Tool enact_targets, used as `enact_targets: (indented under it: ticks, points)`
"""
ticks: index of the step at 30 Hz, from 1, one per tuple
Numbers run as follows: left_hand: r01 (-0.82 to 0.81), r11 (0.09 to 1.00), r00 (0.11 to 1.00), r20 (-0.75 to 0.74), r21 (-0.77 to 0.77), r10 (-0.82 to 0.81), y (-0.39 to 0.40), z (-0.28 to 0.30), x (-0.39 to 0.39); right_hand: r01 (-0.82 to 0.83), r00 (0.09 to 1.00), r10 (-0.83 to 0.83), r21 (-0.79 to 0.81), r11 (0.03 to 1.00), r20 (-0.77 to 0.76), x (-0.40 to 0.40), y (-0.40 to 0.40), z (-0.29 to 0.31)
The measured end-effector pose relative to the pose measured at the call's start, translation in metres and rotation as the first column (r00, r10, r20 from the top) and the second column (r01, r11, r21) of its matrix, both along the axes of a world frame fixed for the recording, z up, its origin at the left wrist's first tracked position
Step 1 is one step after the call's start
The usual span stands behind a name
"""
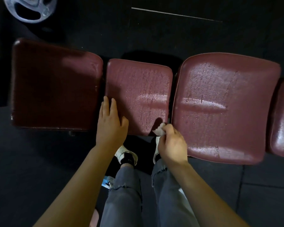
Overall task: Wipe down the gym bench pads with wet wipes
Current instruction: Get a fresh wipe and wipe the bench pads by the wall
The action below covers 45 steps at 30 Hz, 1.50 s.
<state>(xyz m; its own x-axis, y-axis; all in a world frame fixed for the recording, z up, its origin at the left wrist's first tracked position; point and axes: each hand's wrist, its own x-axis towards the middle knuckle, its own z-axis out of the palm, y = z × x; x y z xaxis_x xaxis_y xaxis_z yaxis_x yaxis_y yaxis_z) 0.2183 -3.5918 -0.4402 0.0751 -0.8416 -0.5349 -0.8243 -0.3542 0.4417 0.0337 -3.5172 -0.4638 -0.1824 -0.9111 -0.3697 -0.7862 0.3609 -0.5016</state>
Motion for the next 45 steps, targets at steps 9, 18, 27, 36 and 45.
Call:
enact_targets:
  ticks: [9, 18, 27, 36, 45]
  points:
    - [-0.121, 0.972, 0.992, -0.052, -0.202, 0.112, -0.012, 0.016, 0.052, -0.419, 0.9, 0.423, -0.056, 0.906, 0.106, 0.136, -0.054, 0.012]
    - [-0.007, 0.981, 0.997, -0.077, -0.195, -0.009, -0.007, 0.008, 0.073, 0.031, 0.994, -0.034, -0.032, 0.999, -0.102, 0.01, 0.003, -0.001]
    - [0.307, 0.934, 0.951, 0.095, -0.185, -0.294, 0.001, 0.004, 0.093, -0.369, 0.89, 0.395, -0.149, 0.917, 0.226, 0.129, -0.071, 0.003]
    - [0.472, 0.879, 0.871, 0.188, -0.068, -0.453, 0.001, 0.0, 0.094, 0.214, 0.972, -0.21, 0.03, 0.976, -0.102, 0.017, -0.041, -0.005]
    - [0.504, 0.863, 0.847, 0.211, -0.025, -0.488, 0.0, -0.001, 0.099, -0.27, 0.963, 0.266, -0.167, 0.948, -0.043, 0.084, -0.099, -0.002]
